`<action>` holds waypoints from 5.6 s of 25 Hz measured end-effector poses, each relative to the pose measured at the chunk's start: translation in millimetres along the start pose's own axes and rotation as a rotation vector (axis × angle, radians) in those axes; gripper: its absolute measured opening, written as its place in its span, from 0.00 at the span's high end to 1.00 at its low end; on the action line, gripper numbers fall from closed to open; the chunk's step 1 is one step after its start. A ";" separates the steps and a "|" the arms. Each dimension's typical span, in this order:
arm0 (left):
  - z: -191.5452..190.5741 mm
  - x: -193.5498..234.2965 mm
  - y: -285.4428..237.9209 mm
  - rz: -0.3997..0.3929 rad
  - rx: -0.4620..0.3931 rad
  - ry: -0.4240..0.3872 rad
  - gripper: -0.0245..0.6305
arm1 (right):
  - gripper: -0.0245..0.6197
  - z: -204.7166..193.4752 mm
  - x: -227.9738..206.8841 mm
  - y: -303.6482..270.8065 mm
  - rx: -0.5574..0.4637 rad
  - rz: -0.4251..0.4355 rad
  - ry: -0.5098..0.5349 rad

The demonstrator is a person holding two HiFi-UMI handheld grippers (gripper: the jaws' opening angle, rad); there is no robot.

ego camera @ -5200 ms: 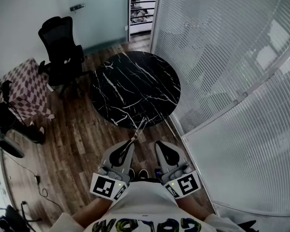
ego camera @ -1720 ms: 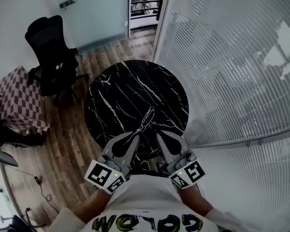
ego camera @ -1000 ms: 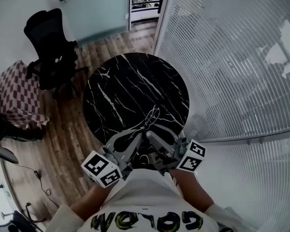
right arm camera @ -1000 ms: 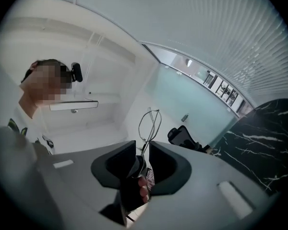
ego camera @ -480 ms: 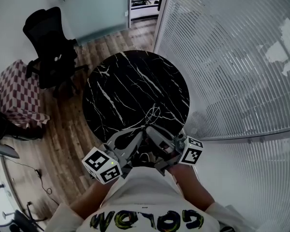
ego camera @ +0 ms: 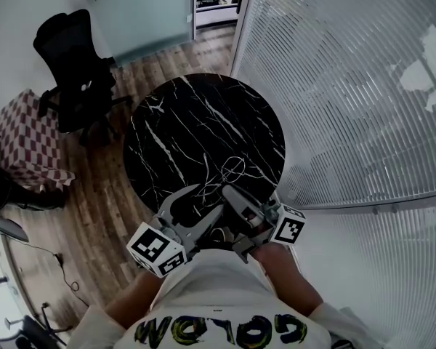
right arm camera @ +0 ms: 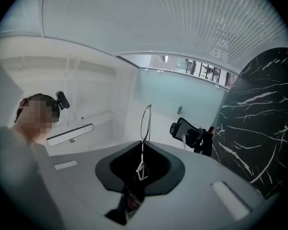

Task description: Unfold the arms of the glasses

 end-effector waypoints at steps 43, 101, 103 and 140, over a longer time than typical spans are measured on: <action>-5.0 -12.3 -15.2 0.203 0.115 -0.649 0.61 | 0.95 -6.0 -11.1 -2.9 -0.064 -0.121 -0.101; 9.0 -1.7 -5.8 0.057 0.016 -0.392 0.63 | 0.91 -13.7 -38.7 -0.5 -0.126 0.127 -0.252; 9.4 -1.2 -5.9 0.055 0.017 -0.380 0.63 | 0.92 -13.4 -38.6 -1.2 -0.126 0.132 -0.249; 13.8 -6.1 -2.4 0.035 0.033 -0.369 0.63 | 0.96 -8.4 -37.9 11.9 -0.028 -0.008 -0.038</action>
Point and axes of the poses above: the fingertips, and each gripper's own axes: y backward along the fingers, x to its left, z out of its top, the point moved 10 cm from there along y, backward along the fingers, and after that the axes turned 6 degrees about z, right-handed, at the moved point
